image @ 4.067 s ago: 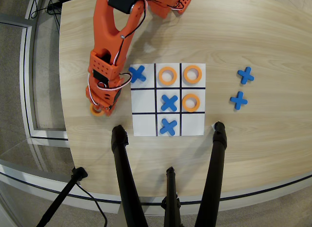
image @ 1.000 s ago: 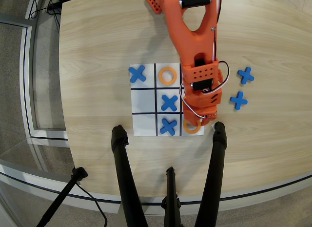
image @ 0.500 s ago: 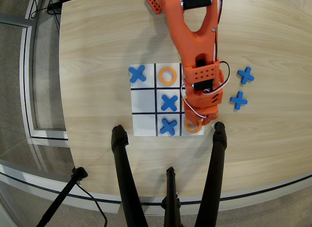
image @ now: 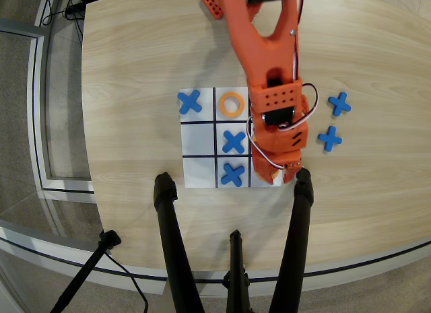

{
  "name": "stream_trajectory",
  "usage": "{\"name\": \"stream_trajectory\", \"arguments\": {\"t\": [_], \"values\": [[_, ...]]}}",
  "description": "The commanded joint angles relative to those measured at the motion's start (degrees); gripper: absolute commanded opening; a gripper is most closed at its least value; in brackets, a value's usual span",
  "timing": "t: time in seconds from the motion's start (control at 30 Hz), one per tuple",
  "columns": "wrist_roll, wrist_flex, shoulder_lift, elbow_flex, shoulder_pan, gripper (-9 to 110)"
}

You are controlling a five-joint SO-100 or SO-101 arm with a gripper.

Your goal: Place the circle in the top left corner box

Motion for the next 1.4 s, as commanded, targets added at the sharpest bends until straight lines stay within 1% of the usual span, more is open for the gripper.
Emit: {"name": "stream_trajectory", "arguments": {"t": [0.0,0.07,0.17,0.4,0.47,0.5,0.53,0.67,0.77,0.83,0.97,1.03,1.07,1.3,1.37], "values": [[-1.8,3.3,15.1,4.4,1.1,9],[-2.3,6.9,26.4,11.2,1.3,9],[-3.8,15.9,44.5,23.9,1.5,9],[-10.5,22.9,87.3,65.4,4.4,9],[-11.0,35.8,93.4,66.7,5.1,9],[-10.2,40.9,95.6,66.7,5.1,5],[-9.4,44.8,97.6,66.7,4.9,0],[-9.0,57.5,103.6,66.7,5.2,0],[-10.4,69.1,107.8,66.7,6.9,0],[-9.8,72.7,109.2,66.7,9.2,0],[-9.8,73.1,109.2,66.7,17.3,0],[-9.8,73.1,109.2,66.7,24.7,0],[-9.8,73.1,109.2,66.7,30.6,0],[-9.8,72.7,111.4,66.7,83.8,0],[-9.8,72.7,111.4,66.7,92.7,0]]}}
